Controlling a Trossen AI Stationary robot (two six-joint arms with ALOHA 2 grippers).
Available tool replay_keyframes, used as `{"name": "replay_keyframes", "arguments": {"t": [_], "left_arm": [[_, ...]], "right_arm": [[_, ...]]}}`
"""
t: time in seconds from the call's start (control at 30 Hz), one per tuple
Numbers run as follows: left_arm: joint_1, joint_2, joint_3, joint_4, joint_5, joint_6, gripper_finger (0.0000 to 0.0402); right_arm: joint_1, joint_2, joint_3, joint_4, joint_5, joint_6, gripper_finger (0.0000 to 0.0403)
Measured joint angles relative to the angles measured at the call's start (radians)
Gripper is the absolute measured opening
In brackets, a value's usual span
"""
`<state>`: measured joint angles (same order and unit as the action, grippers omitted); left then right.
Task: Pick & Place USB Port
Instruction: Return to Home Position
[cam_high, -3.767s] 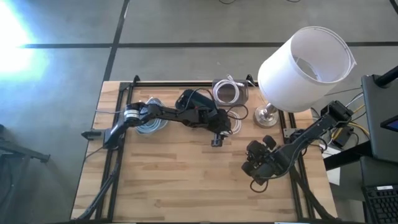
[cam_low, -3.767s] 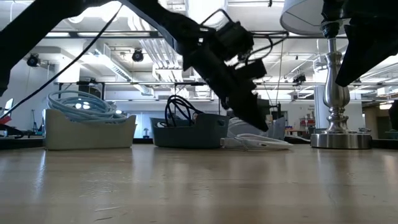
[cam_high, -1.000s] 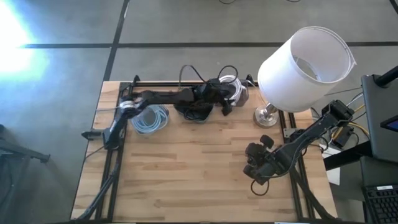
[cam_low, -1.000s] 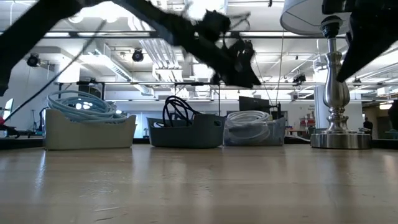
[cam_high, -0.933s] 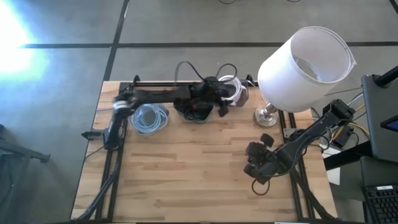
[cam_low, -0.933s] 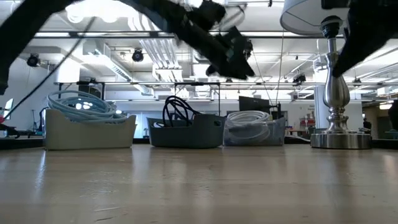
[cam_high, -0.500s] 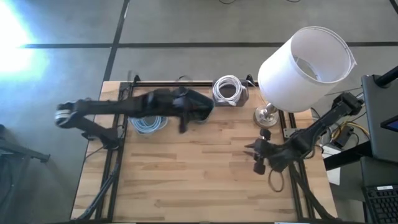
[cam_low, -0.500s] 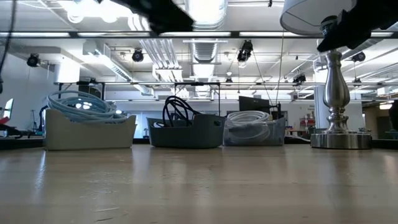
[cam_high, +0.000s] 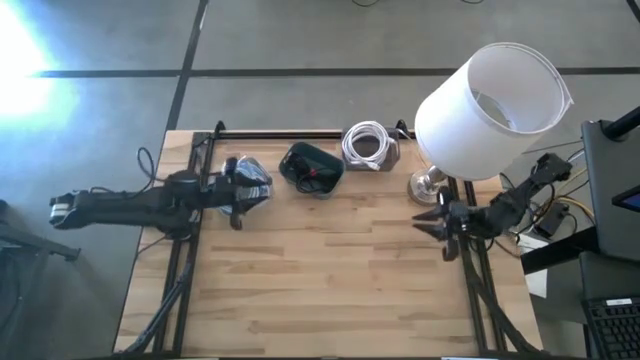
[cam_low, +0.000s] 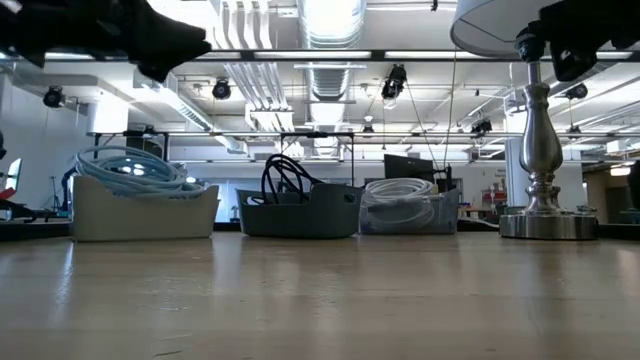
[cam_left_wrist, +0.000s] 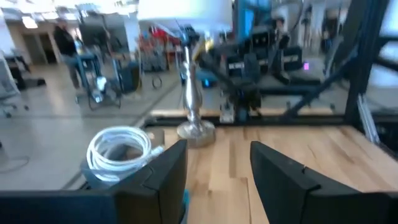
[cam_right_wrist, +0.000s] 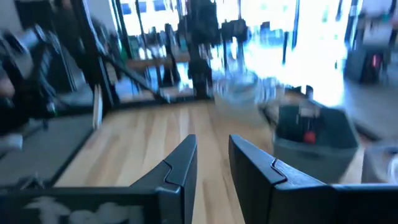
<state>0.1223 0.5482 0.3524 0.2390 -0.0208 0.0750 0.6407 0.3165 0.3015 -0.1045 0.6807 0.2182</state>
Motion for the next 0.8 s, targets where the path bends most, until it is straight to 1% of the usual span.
{"name": "replay_keyframes", "arguments": {"t": [0.1,0.3,0.37,0.43,0.53,0.67,0.73,0.8], "left_arm": [[0.004,-0.07,-0.085,0.079,-0.011,-0.018,0.0179],[0.022,-0.149,-0.212,0.249,-0.011,-0.022,0.0179],[0.032,-0.169,-0.238,0.272,-0.011,-0.033,0.0179],[0.046,-0.178,-0.256,0.266,-0.011,-0.05,0.0179],[0.071,-0.181,-0.282,0.267,-0.011,-0.06,0.0179],[0.115,-0.183,-0.32,0.294,-0.011,-0.051,0.0179],[0.135,-0.186,-0.334,0.317,-0.001,-0.052,0.0179],[0.15,-0.191,-0.343,0.335,0.01,-0.058,0.0179]], "right_arm": [[-0.002,-0.106,-0.058,0.065,-0.01,-0.078,0.0086],[-0.041,-0.258,-0.131,0.056,-0.142,-0.173,0.0079],[-0.061,-0.291,-0.141,0.06,-0.202,-0.197,0.0079],[-0.086,-0.313,-0.157,0.06,-0.251,-0.202,0.0079],[-0.13,-0.314,-0.18,0.057,-0.294,-0.186,0.0079],[-0.189,-0.303,-0.203,0.059,-0.389,-0.121,0.0079],[-0.205,-0.303,-0.208,0.056,-0.449,-0.117,0.0079],[-0.212,-0.305,-0.208,0.063,-0.484,-0.124,0.0079]]}}
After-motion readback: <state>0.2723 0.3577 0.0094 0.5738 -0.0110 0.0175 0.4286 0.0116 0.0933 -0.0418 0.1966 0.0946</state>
